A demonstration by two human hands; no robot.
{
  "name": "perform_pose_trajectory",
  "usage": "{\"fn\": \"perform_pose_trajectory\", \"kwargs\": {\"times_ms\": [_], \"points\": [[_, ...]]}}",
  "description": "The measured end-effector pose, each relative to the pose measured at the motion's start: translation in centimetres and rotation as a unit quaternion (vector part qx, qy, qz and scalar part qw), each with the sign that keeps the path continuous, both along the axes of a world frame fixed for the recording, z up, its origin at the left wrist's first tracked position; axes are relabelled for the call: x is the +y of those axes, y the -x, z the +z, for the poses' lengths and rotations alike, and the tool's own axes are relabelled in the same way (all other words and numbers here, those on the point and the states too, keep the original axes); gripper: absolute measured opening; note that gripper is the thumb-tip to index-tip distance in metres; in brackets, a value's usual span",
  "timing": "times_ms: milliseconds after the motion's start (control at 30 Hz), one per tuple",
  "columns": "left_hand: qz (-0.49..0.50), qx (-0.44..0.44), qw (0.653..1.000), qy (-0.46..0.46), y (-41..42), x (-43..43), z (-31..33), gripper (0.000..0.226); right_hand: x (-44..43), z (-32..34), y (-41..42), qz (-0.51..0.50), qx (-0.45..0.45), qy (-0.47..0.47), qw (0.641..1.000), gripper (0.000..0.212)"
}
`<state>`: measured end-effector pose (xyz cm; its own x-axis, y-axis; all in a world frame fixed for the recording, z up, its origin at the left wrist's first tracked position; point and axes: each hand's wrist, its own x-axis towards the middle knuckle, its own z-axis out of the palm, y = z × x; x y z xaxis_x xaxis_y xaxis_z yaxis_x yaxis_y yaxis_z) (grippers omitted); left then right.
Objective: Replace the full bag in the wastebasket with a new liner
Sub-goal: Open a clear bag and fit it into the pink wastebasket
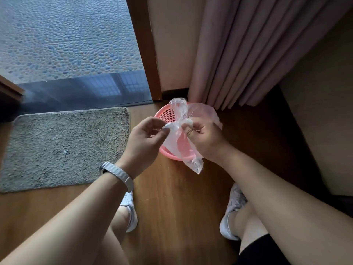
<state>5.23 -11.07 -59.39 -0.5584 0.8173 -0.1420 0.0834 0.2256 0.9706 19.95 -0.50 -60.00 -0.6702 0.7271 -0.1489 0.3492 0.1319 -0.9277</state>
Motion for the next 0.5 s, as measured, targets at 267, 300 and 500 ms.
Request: {"fn": "perform_pose_trajectory", "kwargs": {"times_ms": [267,300,500], "points": [[-0.113,0.063,0.992,0.003,1.4,4.1,-2.6,0.036,2.7,-1.9,1.6,0.038,-0.066,0.003,0.997,0.028],[-0.116,0.077,0.990,0.001,1.3,4.4,-2.7,0.034,2.8,-2.2,1.7,0.052,-0.083,-0.008,0.995,0.023],[-0.160,0.176,0.971,-0.011,0.8,5.9,-2.8,0.008,3.5,-2.3,1.3,0.083,-0.092,-0.009,0.992,0.019]]}}
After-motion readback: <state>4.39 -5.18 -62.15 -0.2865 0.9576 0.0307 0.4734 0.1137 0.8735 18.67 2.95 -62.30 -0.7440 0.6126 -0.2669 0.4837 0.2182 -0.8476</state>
